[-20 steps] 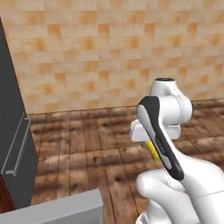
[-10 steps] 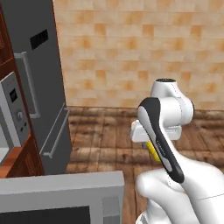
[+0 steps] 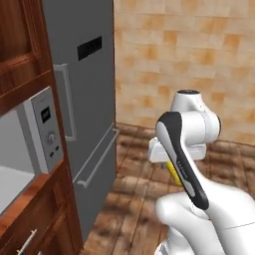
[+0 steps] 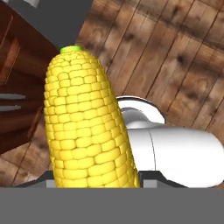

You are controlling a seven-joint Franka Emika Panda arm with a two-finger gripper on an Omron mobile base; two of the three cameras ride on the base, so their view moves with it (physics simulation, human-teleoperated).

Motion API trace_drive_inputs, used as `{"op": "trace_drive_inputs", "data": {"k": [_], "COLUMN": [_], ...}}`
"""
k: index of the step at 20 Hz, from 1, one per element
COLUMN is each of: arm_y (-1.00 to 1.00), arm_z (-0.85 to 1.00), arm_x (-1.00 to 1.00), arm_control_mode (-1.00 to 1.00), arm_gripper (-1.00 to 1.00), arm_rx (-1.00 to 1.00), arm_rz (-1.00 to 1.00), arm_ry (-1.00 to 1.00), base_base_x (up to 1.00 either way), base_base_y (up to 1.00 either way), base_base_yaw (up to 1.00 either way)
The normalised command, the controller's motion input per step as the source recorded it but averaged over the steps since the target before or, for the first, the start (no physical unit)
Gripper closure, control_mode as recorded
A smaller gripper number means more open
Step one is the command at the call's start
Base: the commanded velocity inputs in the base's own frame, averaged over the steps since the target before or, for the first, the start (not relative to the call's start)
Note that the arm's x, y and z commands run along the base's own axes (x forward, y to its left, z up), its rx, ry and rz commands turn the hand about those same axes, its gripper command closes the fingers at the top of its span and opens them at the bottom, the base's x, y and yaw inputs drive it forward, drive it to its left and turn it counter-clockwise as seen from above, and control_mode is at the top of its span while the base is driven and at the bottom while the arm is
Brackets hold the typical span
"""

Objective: Pick the corn from the counter and place it in the microwave.

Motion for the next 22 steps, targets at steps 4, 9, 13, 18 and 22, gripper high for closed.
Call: {"op": "trace_drive_inputs", "data": {"k": [4, 9, 13, 18, 22], "arm_y": [0.0, 0.0, 0.0, 0.0, 0.0], "arm_z": [0.0, 0.0, 0.0, 0.0, 0.0], "arm_x": [0.0, 0.0, 0.0, 0.0, 0.0], "arm_control_mode": [1.0, 1.0, 1.0, 1.0, 1.0], "arm_gripper": [1.0, 1.0, 1.0, 1.0, 1.0], "arm_rx": [0.0, 0.0, 0.0, 0.0, 0.0], "arm_rz": [0.0, 0.0, 0.0, 0.0, 0.0], "arm_ry": [0.0, 0.0, 0.0, 0.0, 0.0], "base_base_x": [0.92, -0.01, 0.64, 0.47, 0.37], "base_base_y": [-0.16, 0.0, 0.0, 0.0, 0.03], "base_base_yaw": [0.43, 0.79, 0.8, 0.75, 0.63]}}
